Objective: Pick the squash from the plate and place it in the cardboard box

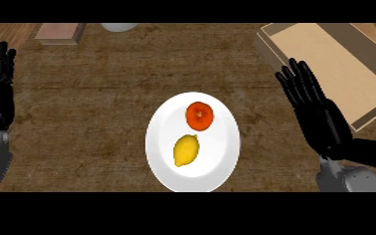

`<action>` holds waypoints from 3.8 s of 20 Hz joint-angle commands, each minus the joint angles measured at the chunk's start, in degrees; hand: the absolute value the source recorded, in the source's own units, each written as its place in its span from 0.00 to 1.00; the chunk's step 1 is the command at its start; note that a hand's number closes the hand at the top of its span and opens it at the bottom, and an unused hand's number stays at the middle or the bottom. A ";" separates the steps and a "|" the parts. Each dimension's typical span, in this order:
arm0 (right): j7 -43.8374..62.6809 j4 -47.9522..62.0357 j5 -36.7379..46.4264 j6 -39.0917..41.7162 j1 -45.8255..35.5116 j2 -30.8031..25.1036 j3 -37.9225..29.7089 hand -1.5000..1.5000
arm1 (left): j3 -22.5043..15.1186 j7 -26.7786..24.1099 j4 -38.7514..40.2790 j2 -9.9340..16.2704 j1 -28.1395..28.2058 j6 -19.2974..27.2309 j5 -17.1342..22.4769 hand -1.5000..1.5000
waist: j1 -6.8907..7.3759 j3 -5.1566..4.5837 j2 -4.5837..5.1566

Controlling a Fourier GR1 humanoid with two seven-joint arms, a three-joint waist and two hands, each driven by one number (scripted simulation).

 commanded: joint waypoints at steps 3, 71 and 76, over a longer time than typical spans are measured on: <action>8.27 1.21 7.94 -15.27 -3.43 3.91 0.76 0.00 | -4.36 4.51 -0.42 -4.19 3.36 -4.03 2.51 0.50 | 0.36 -0.90 -1.70; 81.91 20.27 62.94 0.05 -28.96 17.63 23.56 0.00 | -2.32 16.46 -9.44 -10.25 13.33 -14.38 2.51 0.50 | 0.52 -0.81 -1.67; 85.82 21.75 59.65 -1.10 -33.23 17.63 24.96 0.00 | -0.66 19.42 -9.37 -9.53 11.45 -15.57 3.11 0.50 | 0.61 -0.80 -1.73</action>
